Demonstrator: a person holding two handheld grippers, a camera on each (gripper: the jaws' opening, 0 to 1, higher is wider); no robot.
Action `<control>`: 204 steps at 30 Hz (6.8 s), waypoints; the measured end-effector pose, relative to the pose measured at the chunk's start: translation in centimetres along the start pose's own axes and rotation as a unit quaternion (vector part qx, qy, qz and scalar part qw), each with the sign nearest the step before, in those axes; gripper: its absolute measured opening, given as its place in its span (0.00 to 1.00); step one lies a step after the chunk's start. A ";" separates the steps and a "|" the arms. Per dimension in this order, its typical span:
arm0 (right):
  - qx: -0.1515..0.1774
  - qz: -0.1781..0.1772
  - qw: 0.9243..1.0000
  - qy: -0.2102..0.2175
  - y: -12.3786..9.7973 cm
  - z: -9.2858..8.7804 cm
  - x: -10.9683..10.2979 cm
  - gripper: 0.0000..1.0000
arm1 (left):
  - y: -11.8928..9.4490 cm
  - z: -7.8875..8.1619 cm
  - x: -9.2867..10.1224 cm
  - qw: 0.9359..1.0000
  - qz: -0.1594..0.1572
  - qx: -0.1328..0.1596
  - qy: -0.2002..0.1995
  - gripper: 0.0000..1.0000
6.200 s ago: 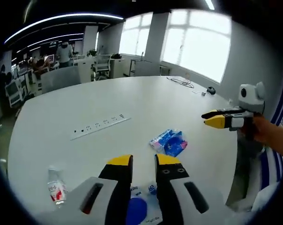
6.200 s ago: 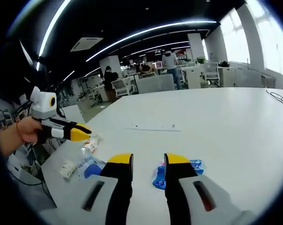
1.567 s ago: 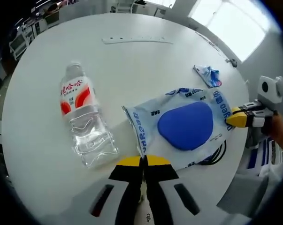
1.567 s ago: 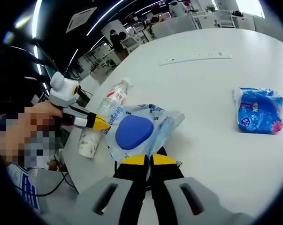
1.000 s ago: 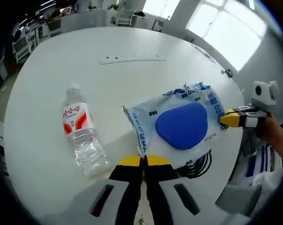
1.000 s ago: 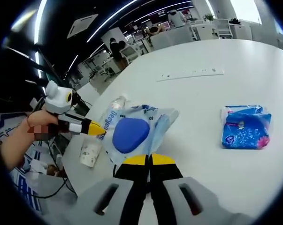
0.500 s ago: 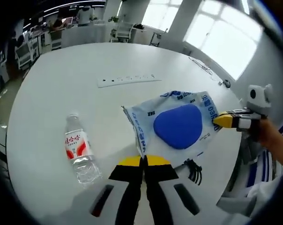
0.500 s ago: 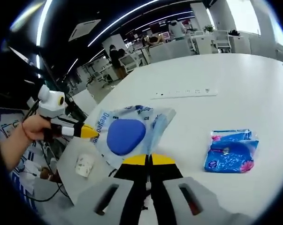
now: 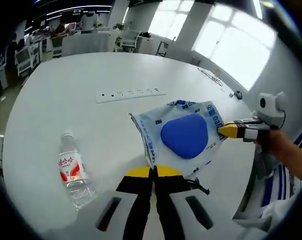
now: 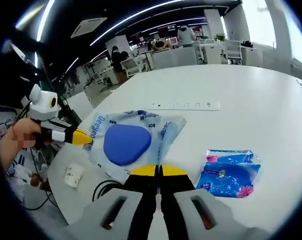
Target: Arrange the tabletop items into an orderly group along one side of the table until the central work area is clear of visible clutter.
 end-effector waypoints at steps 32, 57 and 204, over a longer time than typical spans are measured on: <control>-0.091 -0.057 0.994 -0.032 6.1 -2.7 3.3 0.00 | 6.8 -2.1 -2.3 0.998 -0.010 -0.029 -0.047 0.00; -0.101 -0.074 0.992 -0.017 7.1 -3.0 3.9 0.02 | 8.3 -3.2 -3.2 0.996 -0.010 -0.030 -0.079 0.00; -0.113 0.120 0.976 -0.145 3.5 -5.8 -6.5 0.47 | -1.4 -10.1 5.4 0.999 0.018 -0.017 0.038 0.54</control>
Point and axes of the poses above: the point that each gripper's makers call its tool centre point, and the gripper's own axes: y roughly forward along the fingers, x roughly to its right, z roughly out of its top, the point moved 10 cm from there along -y, roughly backward along the fingers, and after that the axes turned 1 degree about -z, right-handed, at the moved point
